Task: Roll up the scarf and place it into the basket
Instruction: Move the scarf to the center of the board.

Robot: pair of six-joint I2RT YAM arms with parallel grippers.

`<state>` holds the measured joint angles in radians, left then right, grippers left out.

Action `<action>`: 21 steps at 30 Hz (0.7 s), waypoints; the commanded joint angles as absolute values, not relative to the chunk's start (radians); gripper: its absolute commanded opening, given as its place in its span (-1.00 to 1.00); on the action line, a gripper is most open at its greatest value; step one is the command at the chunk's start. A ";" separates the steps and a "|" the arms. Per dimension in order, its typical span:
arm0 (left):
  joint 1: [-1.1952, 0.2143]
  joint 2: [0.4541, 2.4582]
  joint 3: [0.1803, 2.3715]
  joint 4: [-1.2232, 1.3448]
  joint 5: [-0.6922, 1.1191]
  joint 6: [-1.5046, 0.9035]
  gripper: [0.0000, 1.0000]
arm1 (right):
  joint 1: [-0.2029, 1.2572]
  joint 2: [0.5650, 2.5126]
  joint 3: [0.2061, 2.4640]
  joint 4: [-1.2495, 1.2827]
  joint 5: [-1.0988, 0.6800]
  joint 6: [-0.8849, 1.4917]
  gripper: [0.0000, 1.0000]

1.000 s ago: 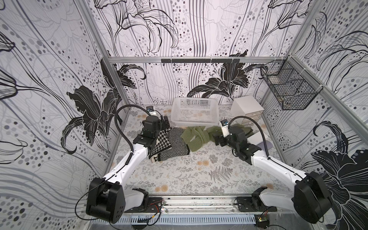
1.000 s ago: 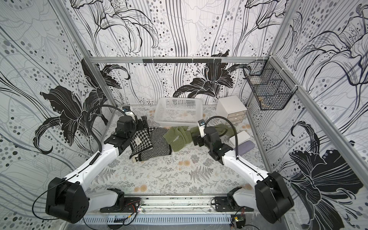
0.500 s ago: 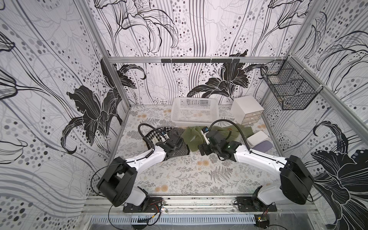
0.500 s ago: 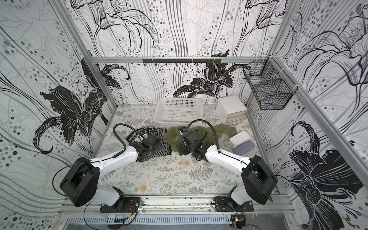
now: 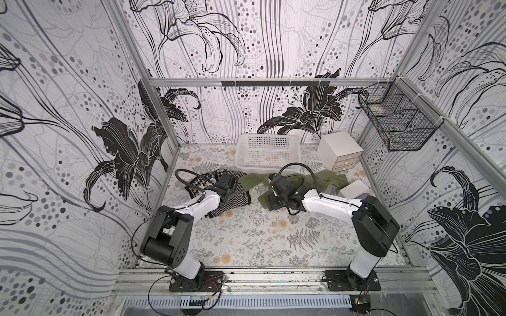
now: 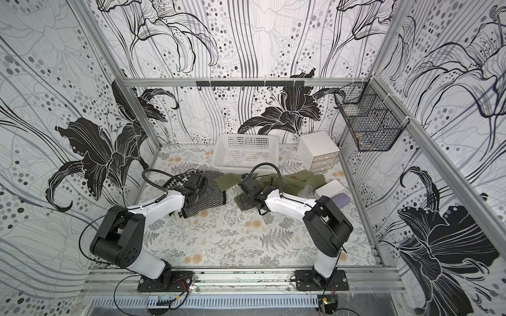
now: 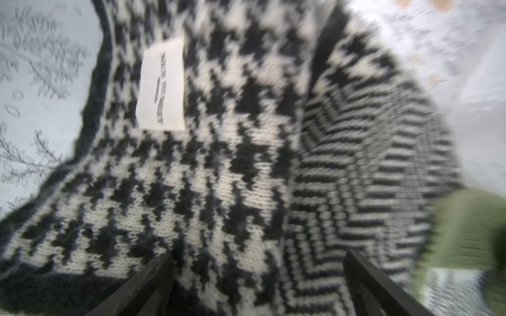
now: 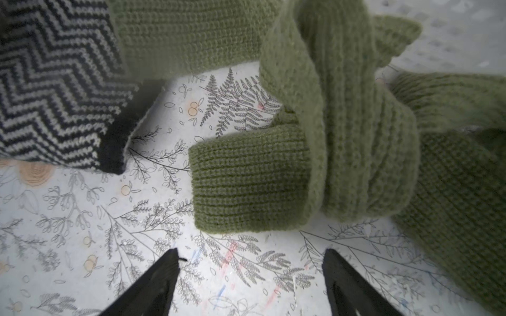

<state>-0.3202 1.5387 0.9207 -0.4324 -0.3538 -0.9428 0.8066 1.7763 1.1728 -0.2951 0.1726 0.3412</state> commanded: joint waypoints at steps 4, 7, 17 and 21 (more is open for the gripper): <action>-0.249 1.379 1.027 -0.521 -0.340 -0.776 0.98 | 0.802 1.874 1.261 -0.388 0.209 0.392 0.61; -0.232 1.310 1.027 -0.514 -0.288 -0.727 0.98 | 0.802 1.899 1.272 -0.378 0.206 0.396 0.55; -0.215 1.229 1.032 -0.569 -0.239 -0.704 0.99 | 0.831 1.963 1.353 -0.406 0.181 0.384 0.40; -0.201 1.215 1.031 -0.574 -0.225 -0.692 0.99 | 0.907 1.932 1.408 -0.513 0.335 0.364 0.45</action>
